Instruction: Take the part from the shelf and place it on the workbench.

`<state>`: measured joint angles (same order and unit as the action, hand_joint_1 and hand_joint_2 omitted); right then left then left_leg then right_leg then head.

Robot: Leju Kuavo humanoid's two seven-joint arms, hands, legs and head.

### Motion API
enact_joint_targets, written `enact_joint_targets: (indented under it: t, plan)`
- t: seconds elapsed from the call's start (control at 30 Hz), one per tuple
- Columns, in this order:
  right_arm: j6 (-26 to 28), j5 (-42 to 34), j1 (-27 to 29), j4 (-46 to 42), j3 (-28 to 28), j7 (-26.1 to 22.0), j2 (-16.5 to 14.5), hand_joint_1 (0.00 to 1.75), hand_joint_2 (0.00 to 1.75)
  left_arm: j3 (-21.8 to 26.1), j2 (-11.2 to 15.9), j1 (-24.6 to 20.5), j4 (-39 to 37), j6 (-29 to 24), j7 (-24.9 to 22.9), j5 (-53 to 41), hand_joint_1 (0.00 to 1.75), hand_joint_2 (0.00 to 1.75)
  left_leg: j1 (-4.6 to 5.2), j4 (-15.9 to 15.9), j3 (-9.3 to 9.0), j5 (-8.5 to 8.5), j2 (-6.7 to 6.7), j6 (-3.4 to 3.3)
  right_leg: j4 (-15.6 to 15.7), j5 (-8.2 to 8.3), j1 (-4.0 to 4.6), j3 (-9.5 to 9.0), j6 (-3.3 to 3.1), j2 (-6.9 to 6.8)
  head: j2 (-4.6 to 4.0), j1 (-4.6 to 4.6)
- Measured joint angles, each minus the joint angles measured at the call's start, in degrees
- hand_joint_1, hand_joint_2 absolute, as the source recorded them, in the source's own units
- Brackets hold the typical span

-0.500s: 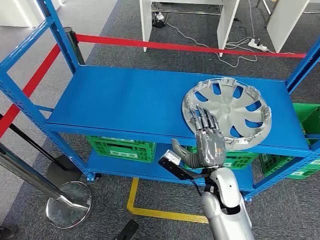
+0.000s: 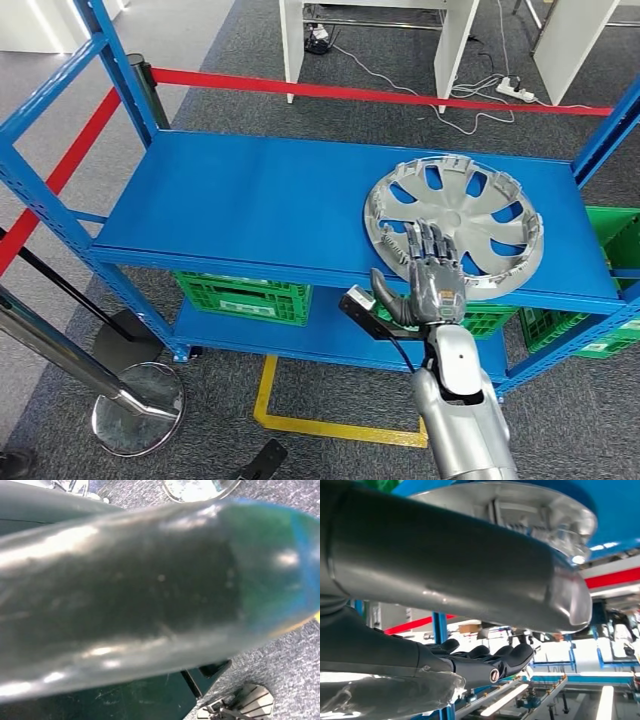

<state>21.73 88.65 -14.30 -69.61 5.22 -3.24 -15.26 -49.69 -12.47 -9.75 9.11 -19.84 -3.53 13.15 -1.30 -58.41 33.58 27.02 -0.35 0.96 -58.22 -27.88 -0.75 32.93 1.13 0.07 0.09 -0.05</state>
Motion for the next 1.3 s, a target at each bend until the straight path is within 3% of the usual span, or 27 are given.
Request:
enact_joint_targets:
  t: [0.53,1.3]
  plan:
    - [3.1,0.7,-4.5,12.8,-1.5,6.3,1.4,0.00,0.00,-3.6,-0.1,-0.8,0.0,1.4,-0.9,0.0,0.00,0.00,0.00,0.0,0.00,0.00,0.00,0.00,0.0,0.00,0.00,0.01,0.00,0.00,0.00,-0.01]
    - [4.6,0.7,-6.3,20.0,-0.4,9.0,4.2,0.00,0.00,-5.6,-0.1,-1.1,0.0,1.5,-1.2,0.6,0.00,0.00,0.00,0.0,0.01,0.00,0.00,0.00,0.0,0.00,0.00,0.01,0.00,0.01,0.00,-0.02]
